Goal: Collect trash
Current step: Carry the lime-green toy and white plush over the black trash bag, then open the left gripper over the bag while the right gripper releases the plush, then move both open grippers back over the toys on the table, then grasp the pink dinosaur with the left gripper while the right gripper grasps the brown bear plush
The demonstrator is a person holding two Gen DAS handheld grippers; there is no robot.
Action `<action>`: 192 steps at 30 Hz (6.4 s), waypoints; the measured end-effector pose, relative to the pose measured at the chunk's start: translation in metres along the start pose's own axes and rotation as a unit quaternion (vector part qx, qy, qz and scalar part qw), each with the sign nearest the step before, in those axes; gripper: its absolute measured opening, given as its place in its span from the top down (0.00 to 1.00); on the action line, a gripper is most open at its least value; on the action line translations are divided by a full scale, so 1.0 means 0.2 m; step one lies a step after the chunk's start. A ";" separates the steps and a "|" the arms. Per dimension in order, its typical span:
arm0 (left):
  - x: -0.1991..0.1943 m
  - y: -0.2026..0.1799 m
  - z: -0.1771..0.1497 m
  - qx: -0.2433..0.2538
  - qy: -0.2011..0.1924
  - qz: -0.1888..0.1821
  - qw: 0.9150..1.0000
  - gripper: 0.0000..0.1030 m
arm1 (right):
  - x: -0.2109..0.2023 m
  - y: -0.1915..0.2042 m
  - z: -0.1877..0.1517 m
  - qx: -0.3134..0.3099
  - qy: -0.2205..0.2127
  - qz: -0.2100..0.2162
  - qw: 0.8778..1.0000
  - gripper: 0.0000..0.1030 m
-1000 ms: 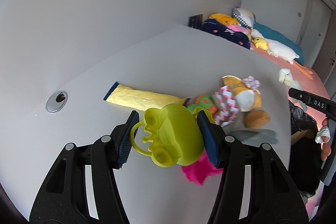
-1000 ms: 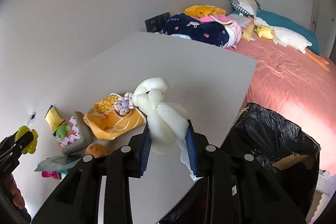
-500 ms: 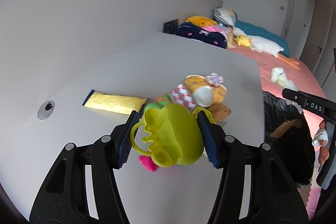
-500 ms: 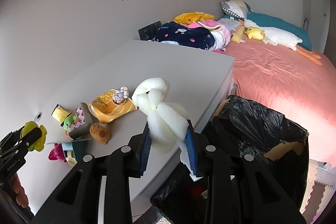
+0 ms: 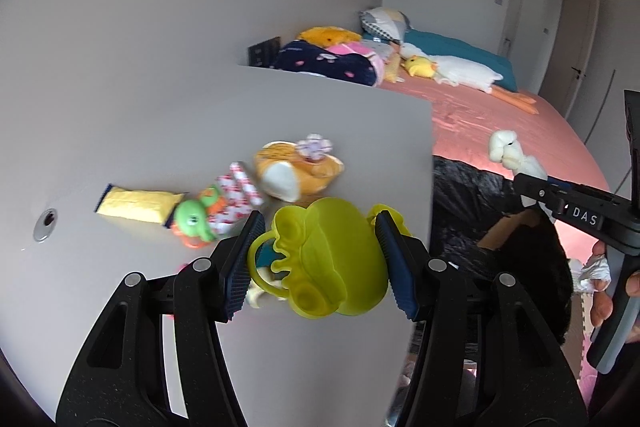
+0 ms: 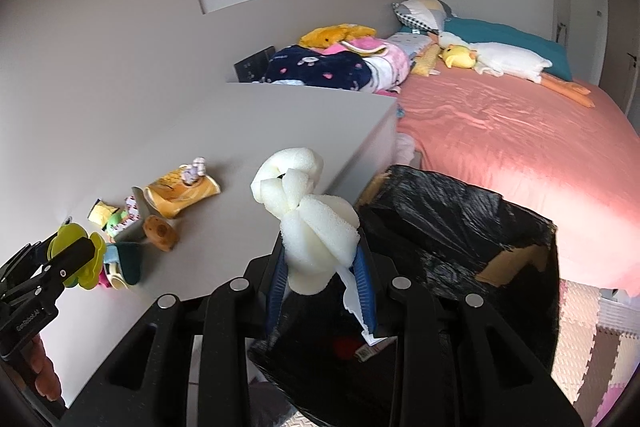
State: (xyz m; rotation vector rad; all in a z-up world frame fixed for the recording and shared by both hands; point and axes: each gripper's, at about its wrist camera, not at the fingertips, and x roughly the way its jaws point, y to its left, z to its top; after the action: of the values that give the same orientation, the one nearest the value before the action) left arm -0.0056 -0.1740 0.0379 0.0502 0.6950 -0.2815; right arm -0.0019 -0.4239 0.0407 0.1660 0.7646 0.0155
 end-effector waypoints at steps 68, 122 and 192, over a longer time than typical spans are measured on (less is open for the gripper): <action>0.37 -0.72 0.04 0.108 0.077 -0.076 0.988 0.06 | -0.25 -0.73 -0.15 0.144 -0.044 -0.142 0.978 0.18; 0.09 0.49 -0.14 -0.006 0.071 0.050 0.996 0.06 | 0.21 0.42 -0.05 -0.013 -0.003 0.037 0.999 0.18; 0.09 0.67 -0.18 -0.084 0.055 0.037 0.994 0.61 | 0.31 0.69 -0.01 -0.058 0.010 0.109 0.992 0.63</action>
State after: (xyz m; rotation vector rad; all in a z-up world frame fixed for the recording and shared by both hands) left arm 0.0213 -0.0441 -0.0084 -0.0703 0.8226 -0.1495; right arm 0.0472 -0.2820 0.0179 0.1389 0.7609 0.2693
